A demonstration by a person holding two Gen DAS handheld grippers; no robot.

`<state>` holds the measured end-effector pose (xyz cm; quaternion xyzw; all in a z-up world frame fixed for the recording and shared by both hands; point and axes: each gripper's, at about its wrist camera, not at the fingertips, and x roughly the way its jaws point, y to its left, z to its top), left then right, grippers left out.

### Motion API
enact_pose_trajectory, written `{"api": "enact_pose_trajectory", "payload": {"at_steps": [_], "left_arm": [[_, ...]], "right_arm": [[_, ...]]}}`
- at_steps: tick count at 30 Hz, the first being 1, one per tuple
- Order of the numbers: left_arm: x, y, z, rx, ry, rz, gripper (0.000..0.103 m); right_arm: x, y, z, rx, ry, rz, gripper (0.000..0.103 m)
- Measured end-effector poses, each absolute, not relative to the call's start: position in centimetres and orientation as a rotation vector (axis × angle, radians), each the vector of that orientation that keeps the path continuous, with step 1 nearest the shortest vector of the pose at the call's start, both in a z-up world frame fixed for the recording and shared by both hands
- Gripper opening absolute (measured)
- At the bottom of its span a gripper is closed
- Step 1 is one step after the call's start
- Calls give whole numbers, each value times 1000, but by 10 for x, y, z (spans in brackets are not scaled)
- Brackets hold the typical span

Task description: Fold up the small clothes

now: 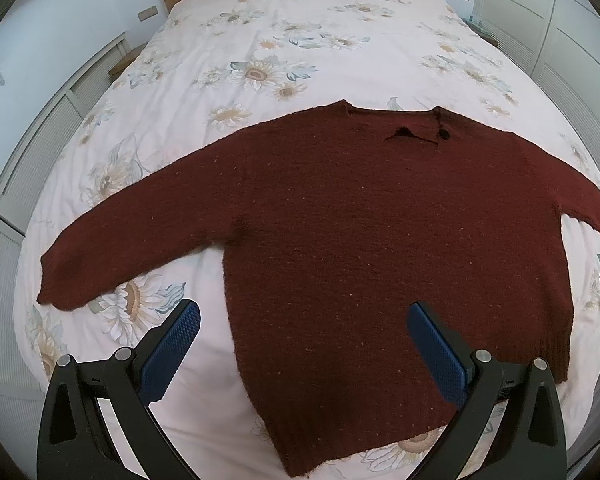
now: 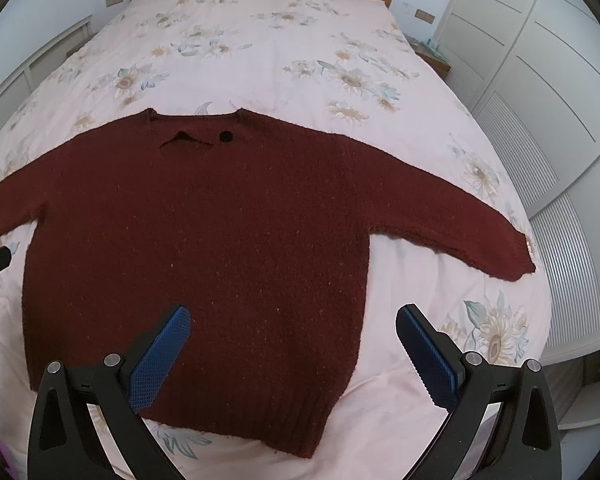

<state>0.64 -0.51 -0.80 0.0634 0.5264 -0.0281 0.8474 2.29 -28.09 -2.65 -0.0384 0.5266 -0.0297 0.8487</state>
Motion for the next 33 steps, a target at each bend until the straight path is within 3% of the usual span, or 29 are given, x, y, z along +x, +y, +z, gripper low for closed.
{"api": "enact_pose_trajectory", "payload": {"at_steps": [26, 33], "left_arm": [[9, -6, -10, 141, 1128, -68, 102], [17, -10, -13, 157, 1125, -85, 102]], "right_arm": [[28, -279, -36, -77, 1134, -44, 103], [36, -300, -34, -58, 1046, -75, 103]]}}
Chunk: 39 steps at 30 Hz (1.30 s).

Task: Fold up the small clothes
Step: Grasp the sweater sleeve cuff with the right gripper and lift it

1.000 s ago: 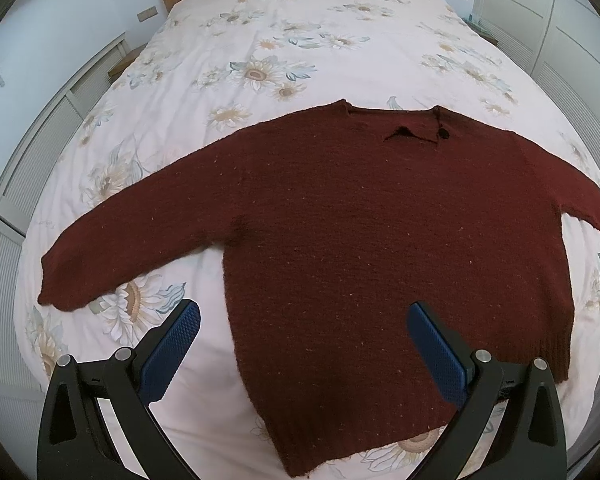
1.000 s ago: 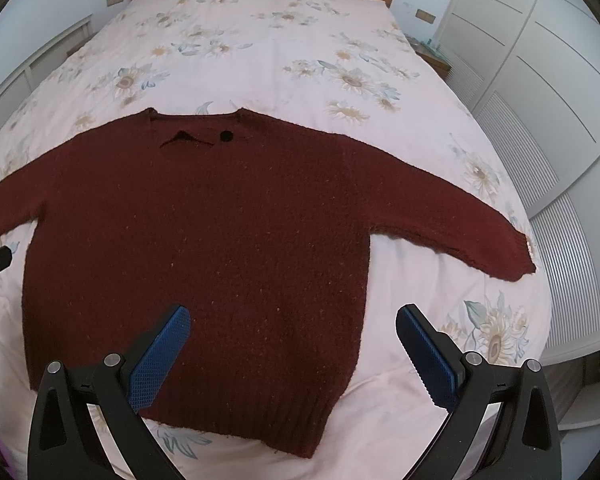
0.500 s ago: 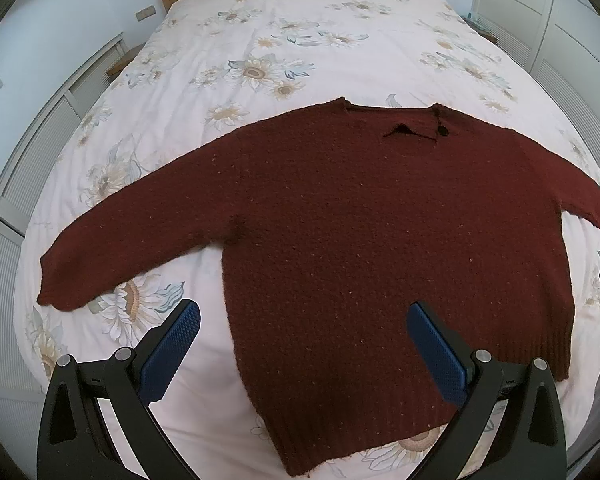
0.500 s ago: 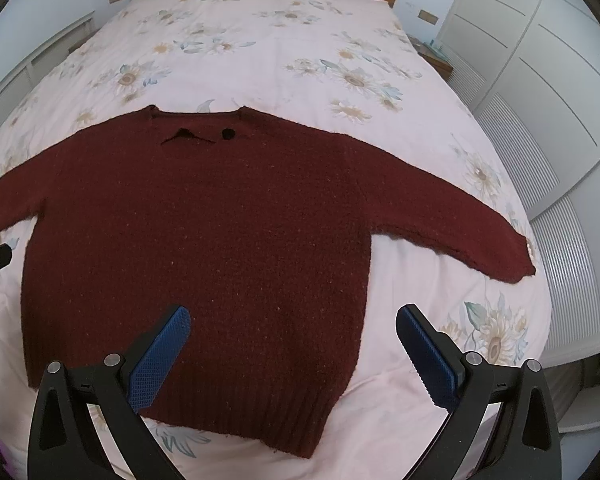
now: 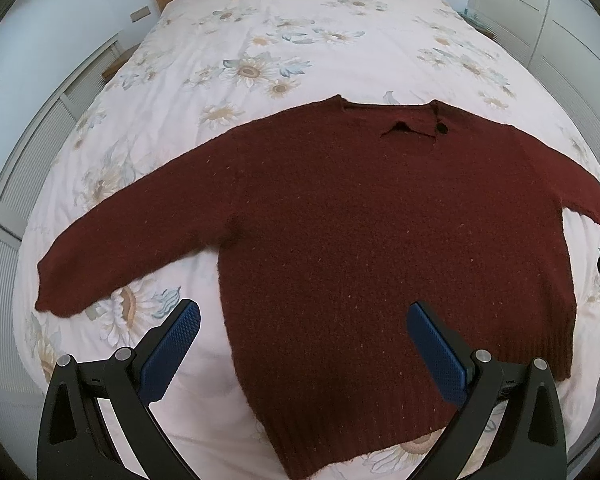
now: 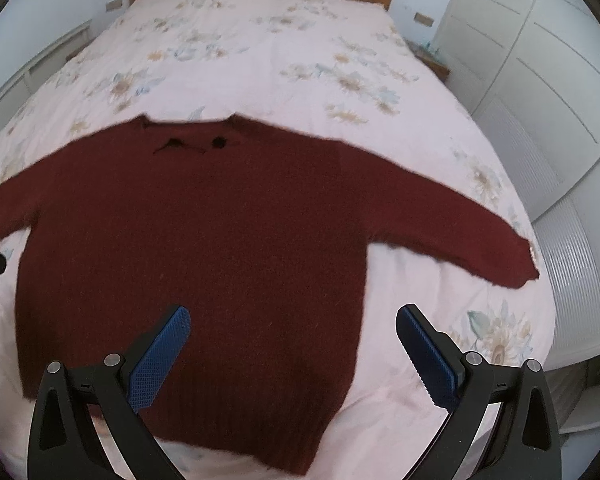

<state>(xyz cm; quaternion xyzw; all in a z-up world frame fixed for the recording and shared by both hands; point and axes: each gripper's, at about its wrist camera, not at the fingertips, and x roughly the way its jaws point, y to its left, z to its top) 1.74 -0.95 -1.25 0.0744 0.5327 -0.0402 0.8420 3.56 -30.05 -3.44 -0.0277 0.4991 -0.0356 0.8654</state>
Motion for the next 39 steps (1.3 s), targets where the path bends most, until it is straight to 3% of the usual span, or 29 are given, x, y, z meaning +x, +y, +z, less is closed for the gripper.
{"api": "enact_pose_trajectory", "payload": {"at_steps": [14, 28, 35, 37, 39], "left_arm": [[68, -4, -11, 121, 1061, -134, 102], [102, 17, -46, 140, 1146, -8, 102], [98, 34, -67, 170, 1210, 30, 102], [98, 37, -71, 164, 1224, 40, 102], [97, 39, -74, 163, 1238, 48, 102]], "right_arm": [[92, -497, -50, 71, 954, -338, 103], [127, -678, -185, 462, 1199, -583, 103], [113, -712, -207, 655, 1159, -622, 102], [114, -717, -206, 672, 1160, -641, 94], [119, -717, -200, 652, 1177, -657, 65]]}}
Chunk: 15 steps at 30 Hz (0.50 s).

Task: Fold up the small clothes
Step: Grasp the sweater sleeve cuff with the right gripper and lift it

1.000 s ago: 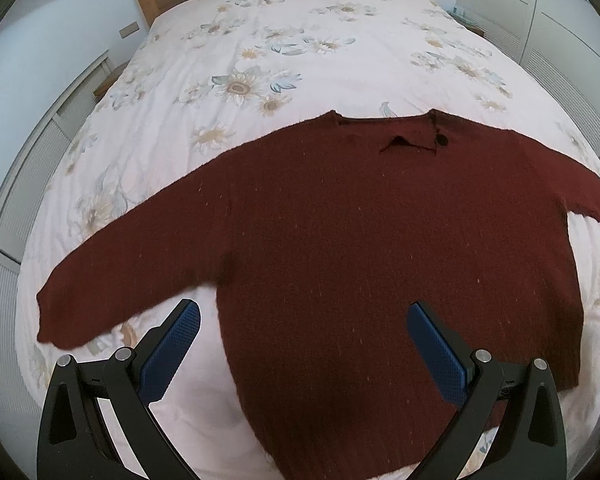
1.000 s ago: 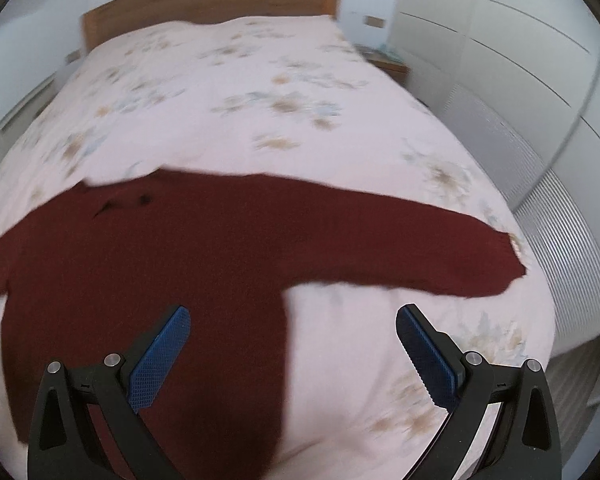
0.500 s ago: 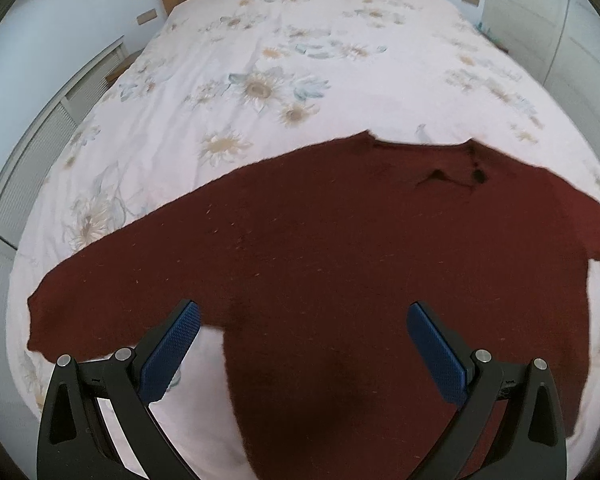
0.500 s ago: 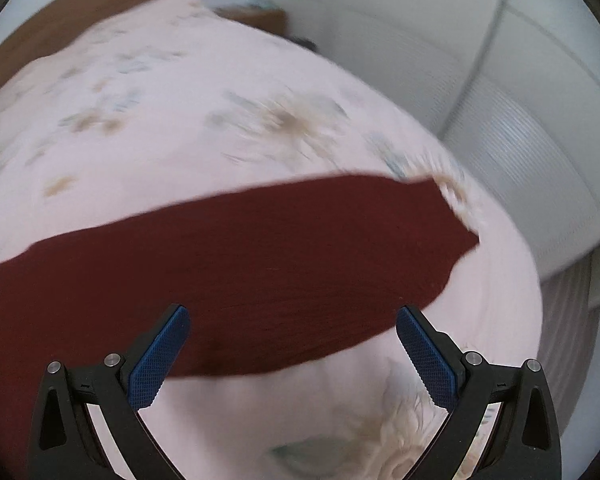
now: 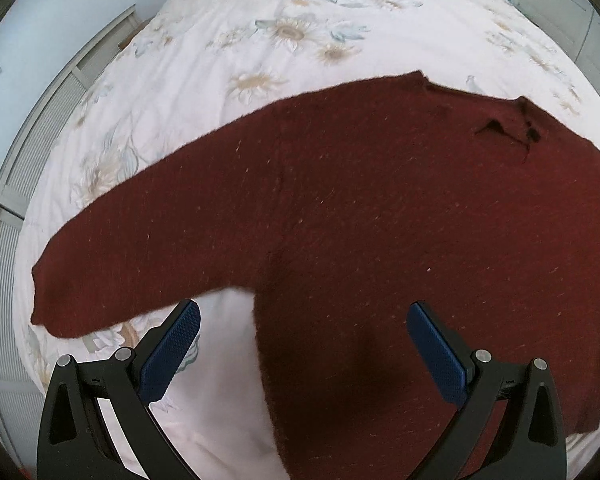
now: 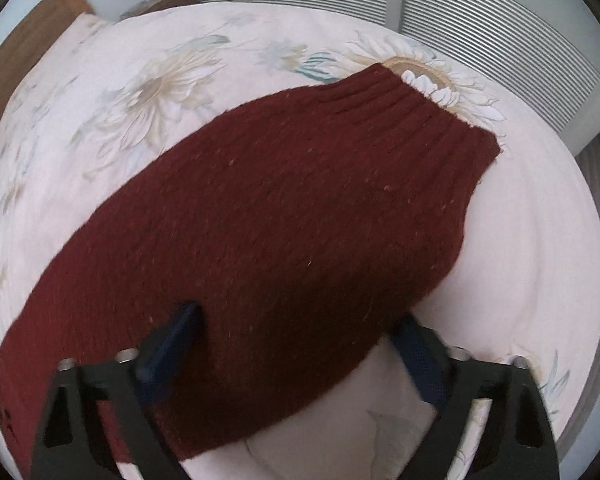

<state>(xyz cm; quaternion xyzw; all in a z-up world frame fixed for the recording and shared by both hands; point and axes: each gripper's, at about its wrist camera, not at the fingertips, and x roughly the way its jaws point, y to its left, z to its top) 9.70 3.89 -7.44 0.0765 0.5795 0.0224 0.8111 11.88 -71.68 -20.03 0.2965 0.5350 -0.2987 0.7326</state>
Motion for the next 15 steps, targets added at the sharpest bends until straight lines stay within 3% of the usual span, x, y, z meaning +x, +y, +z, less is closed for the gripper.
{"api": "enact_pose_trajectory", "payload": {"at_steps": [1, 3, 8, 15], "left_arm": [[97, 40, -76, 160, 1243, 48, 102], [95, 41, -78, 146, 1254, 39, 102], [93, 43, -79, 156, 1254, 37, 102], [93, 50, -76, 147, 1227, 33, 102]], "right_arm": [[122, -716, -197, 638, 1188, -654, 57], [131, -711, -186, 602, 1206, -617, 15], [143, -680, -143, 478, 1160, -566, 15], [160, -583, -38, 351, 992, -354, 14]]}}
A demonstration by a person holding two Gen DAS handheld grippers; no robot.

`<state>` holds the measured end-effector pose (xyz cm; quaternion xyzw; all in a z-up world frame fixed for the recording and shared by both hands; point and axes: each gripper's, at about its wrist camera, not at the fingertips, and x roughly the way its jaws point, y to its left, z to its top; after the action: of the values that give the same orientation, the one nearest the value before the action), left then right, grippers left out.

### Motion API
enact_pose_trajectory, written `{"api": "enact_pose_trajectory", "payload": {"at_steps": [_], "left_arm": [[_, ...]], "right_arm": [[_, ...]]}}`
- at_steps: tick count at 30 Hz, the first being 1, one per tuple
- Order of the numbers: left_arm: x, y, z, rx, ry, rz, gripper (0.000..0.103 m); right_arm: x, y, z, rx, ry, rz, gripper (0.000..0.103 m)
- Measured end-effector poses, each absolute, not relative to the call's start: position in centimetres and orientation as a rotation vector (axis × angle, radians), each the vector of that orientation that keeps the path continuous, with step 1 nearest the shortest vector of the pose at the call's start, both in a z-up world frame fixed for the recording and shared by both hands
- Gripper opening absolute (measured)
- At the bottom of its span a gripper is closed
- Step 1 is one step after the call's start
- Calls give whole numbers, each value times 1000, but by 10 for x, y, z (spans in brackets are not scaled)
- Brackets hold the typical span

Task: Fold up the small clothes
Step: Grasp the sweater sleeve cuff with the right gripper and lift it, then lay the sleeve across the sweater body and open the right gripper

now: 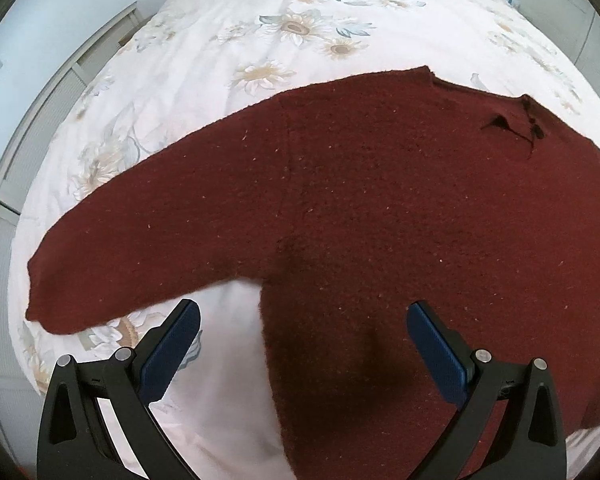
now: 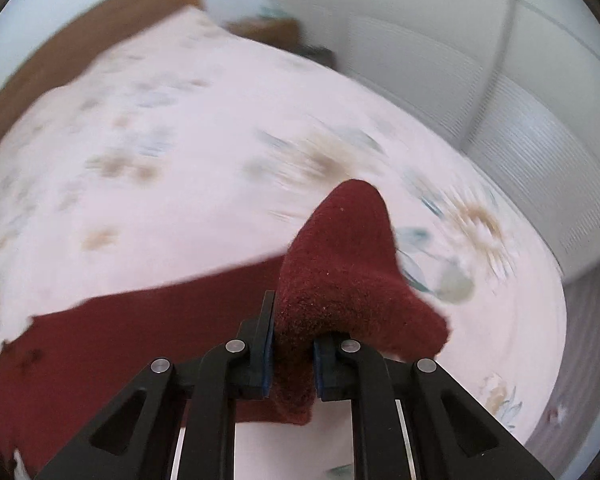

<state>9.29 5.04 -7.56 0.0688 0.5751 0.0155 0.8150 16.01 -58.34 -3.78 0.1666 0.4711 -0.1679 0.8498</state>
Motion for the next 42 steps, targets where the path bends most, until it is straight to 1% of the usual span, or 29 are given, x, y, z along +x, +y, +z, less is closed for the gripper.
{"api": "enact_pose_trajectory", "payload": {"at_steps": [4, 7, 11, 14, 20, 28, 31, 37, 40, 41, 42], "left_arm": [[96, 55, -71, 125, 1204, 12, 102], [99, 60, -66, 99, 1190, -2, 102], [102, 63, -61, 123, 1153, -4, 102], [107, 67, -58, 106, 1143, -22, 102], [112, 67, -54, 110, 1126, -48, 102], [120, 59, -67, 113, 1147, -85, 102], [121, 58, -72, 124, 1153, -78, 102], [123, 60, -82, 121, 1175, -71, 102], [122, 61, -83, 130, 1178, -69, 102], [122, 60, -84, 135, 1181, -65, 102], [122, 60, -84, 139, 1183, -63, 102]], "right_arm": [[180, -518, 15, 260, 916, -239, 14], [203, -464, 43, 209, 879, -141, 14], [217, -402, 64, 168, 872, -28, 14], [229, -358, 65, 150, 881, 52, 14], [247, -285, 15, 149, 979, 168, 14], [232, -223, -85, 118, 1167, 250, 15], [223, -209, -107, 97, 1195, 261, 15], [219, -201, -128, 74, 1227, 264, 19], [218, -199, -130, 32, 1225, 249, 27], [218, -199, -129, 23, 1224, 244, 40], [217, -201, -127, 16, 1226, 242, 55]]}}
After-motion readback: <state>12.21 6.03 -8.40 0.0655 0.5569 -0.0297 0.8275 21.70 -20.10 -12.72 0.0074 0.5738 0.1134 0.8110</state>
